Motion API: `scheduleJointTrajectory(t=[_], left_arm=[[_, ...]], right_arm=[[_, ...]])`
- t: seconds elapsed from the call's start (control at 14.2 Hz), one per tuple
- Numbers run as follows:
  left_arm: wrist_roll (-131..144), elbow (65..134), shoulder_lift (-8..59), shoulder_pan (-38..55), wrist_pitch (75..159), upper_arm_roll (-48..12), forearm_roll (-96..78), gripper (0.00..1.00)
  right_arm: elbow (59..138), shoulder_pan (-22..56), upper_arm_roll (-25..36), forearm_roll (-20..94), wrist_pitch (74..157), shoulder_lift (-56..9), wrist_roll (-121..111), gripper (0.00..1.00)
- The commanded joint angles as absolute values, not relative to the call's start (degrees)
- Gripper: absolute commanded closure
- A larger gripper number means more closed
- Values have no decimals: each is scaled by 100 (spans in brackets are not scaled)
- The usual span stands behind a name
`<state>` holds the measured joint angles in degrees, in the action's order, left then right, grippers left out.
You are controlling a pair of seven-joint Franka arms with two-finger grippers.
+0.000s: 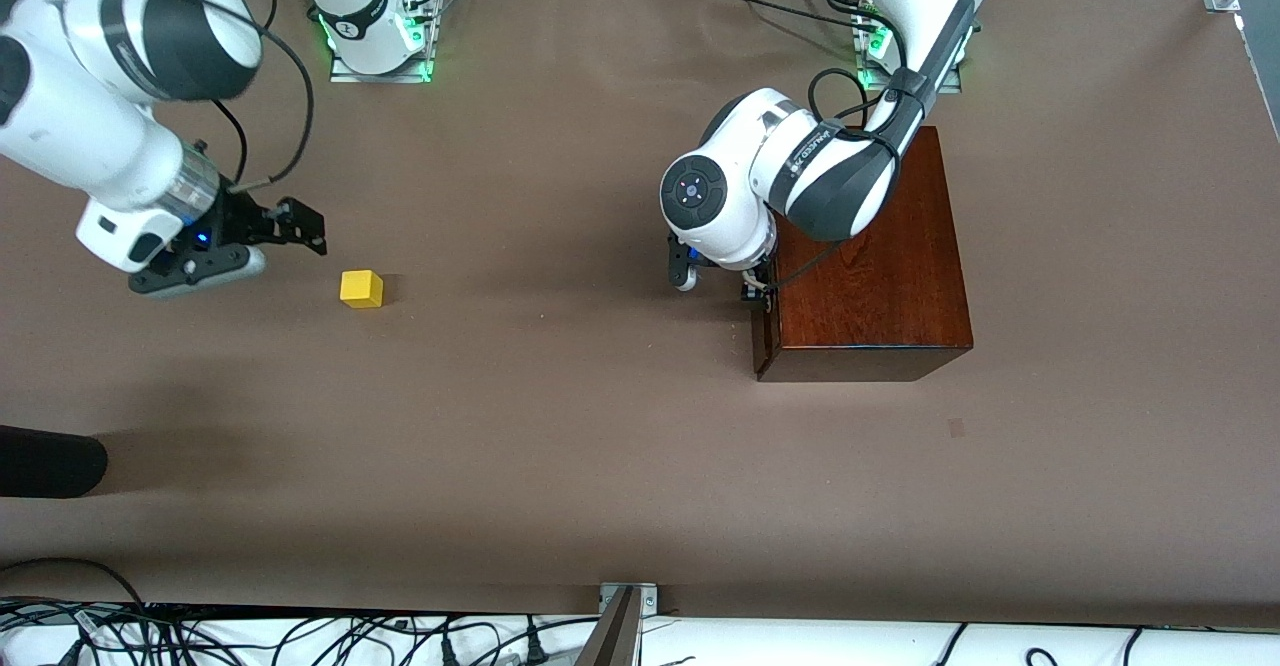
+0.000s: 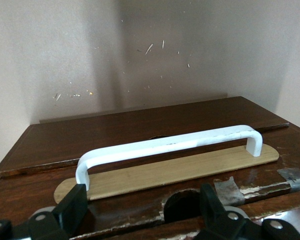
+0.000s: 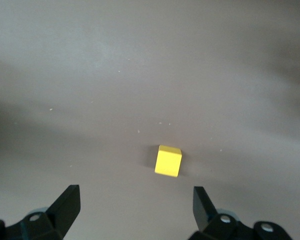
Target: Open drawer, take yellow block, close drawer
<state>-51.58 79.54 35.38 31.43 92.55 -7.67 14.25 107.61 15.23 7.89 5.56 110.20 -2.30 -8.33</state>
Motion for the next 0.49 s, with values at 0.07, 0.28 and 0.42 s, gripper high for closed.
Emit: scheduleJointTrajectory(t=[0.07, 0.28, 0.42], left_arm=[[-5089, 7736, 3279, 3094, 9132, -747, 1591, 0], [-5097, 7576, 2788, 2797, 8851, -747, 1118, 0], [-5141, 7576, 2279, 2244, 8816, -773, 984, 0]], right_arm=[[9926, 1433, 484, 510, 10049, -140, -659, 0], [9589, 1406, 457, 274, 9686, -202, -659, 0], [9563, 1397, 413, 36, 9686, -220, -721, 0]])
